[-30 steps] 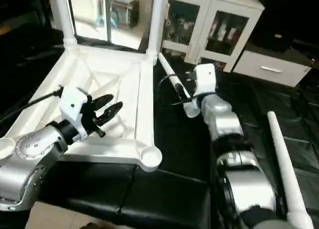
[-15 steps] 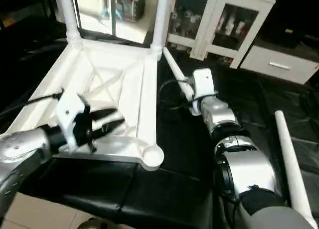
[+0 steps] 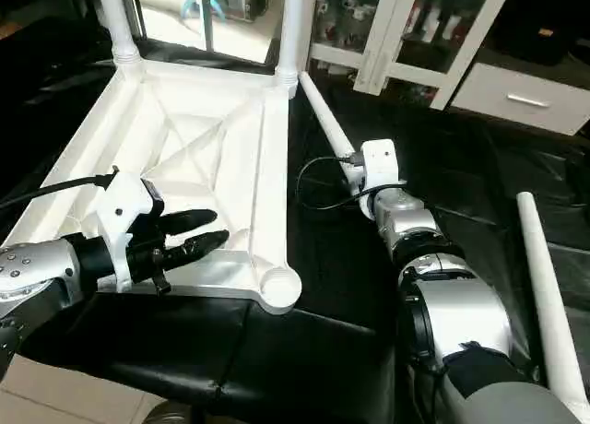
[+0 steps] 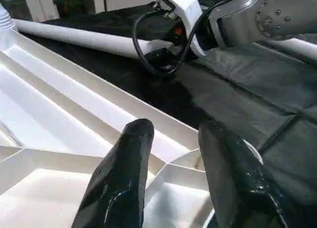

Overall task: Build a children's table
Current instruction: Pick table leg

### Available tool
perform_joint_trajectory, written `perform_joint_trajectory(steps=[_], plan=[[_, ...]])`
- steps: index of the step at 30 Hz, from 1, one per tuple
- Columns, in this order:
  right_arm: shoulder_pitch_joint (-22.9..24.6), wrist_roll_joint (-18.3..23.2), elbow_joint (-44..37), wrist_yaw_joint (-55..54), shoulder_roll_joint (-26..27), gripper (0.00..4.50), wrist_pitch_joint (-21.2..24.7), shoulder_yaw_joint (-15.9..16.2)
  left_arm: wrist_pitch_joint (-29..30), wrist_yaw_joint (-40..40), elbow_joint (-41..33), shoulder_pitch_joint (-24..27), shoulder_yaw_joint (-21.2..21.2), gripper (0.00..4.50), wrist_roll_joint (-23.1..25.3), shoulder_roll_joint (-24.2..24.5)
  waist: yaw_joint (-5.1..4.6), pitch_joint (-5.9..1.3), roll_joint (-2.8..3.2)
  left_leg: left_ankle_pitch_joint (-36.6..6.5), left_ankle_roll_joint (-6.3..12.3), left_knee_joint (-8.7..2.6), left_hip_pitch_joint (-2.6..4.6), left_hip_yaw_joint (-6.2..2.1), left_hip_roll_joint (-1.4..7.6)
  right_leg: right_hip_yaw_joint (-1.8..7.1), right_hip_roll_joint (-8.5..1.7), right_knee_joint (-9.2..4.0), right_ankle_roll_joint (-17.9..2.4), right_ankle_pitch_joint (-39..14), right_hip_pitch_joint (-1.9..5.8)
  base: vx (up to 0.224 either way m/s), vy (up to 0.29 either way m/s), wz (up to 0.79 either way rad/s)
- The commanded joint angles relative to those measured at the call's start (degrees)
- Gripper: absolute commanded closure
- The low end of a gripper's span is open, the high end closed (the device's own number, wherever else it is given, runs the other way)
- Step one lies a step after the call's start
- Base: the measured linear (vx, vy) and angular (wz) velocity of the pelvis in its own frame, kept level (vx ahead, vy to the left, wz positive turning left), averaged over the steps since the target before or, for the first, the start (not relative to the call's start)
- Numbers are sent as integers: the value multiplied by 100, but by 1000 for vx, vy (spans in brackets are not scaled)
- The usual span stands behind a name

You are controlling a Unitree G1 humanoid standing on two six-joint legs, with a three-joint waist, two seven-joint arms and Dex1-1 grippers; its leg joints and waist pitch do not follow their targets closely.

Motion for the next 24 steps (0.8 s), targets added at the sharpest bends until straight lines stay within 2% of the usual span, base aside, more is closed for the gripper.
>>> perform_joint_trajectory(steps=[1, 8, 14, 24], plan=[[-39, 57, 85, 79, -67, 30, -96, -101, 89, -5, -128, -33, 45, 264, -97, 62, 11, -349, 67, -791, -87, -478, 160, -28, 238, 196, -306, -279, -1456, -56, 220, 0, 0, 0], [-35, 14, 85, 176, -65, 94, -116, -163, 122, 7, -136, -84, 11, 264, -187, 58, 1, -351, 52, -851, -113, -490, 171, -16, 247, 203, -308, -300, -1433, -253, 206, 0, 0, 0], [-26, -11, 90, 176, -70, 156, -136, -168, 84, 60, -120, -97, -51, 264, -206, 46, 5, -381, 48, -711, -88, -478, 164, -11, 246, 201, -310, -283, -1446, -145, 218, 0, 0, 0], [-30, -12, 77, 161, -99, 174, -176, -232, -58, 47, 64, -186, -147, 264, -107, 23, 26, -489, 57, -403, -21, -426, 173, 6, 237, 191, -305, -235, -1548, 227, 258, 0, 0, 0]])
